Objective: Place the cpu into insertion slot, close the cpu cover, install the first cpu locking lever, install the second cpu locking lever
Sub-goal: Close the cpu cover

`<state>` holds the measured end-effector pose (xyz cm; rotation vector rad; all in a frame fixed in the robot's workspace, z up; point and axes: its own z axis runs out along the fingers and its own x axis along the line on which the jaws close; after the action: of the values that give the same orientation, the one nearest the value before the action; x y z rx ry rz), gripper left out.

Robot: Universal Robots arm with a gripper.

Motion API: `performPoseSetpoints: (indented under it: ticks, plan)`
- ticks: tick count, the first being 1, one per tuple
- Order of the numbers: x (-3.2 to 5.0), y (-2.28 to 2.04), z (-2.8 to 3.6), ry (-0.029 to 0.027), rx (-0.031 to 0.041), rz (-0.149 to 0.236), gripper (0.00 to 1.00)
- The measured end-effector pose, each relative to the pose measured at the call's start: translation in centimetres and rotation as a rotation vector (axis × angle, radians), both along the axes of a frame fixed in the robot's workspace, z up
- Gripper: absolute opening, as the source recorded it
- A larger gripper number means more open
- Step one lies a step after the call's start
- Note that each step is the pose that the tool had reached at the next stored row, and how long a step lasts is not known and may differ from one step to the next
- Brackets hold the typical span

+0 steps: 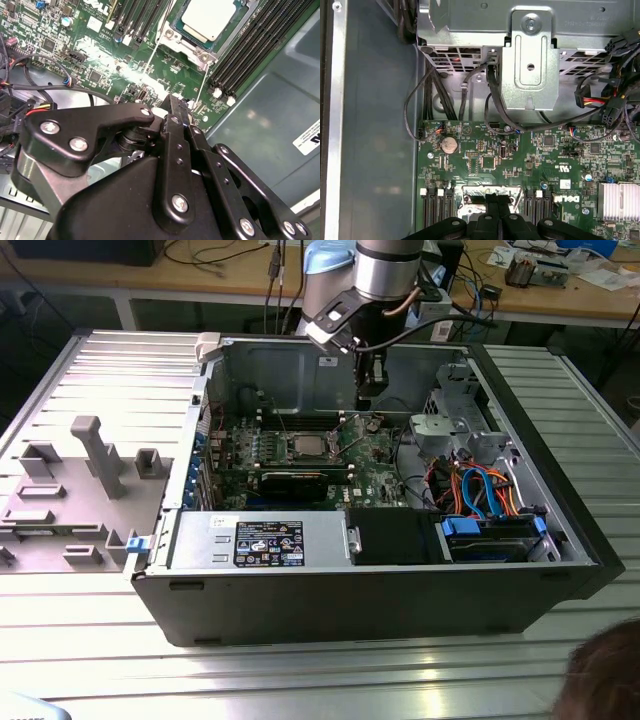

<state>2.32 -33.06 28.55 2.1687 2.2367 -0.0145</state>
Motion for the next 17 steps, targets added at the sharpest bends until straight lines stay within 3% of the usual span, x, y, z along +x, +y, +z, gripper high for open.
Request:
performPoseSetpoints:
  ticks: [17]
  plan:
    - [0.52, 0.0, -0.08, 0.0, 0.0, 0.0, 0.11]
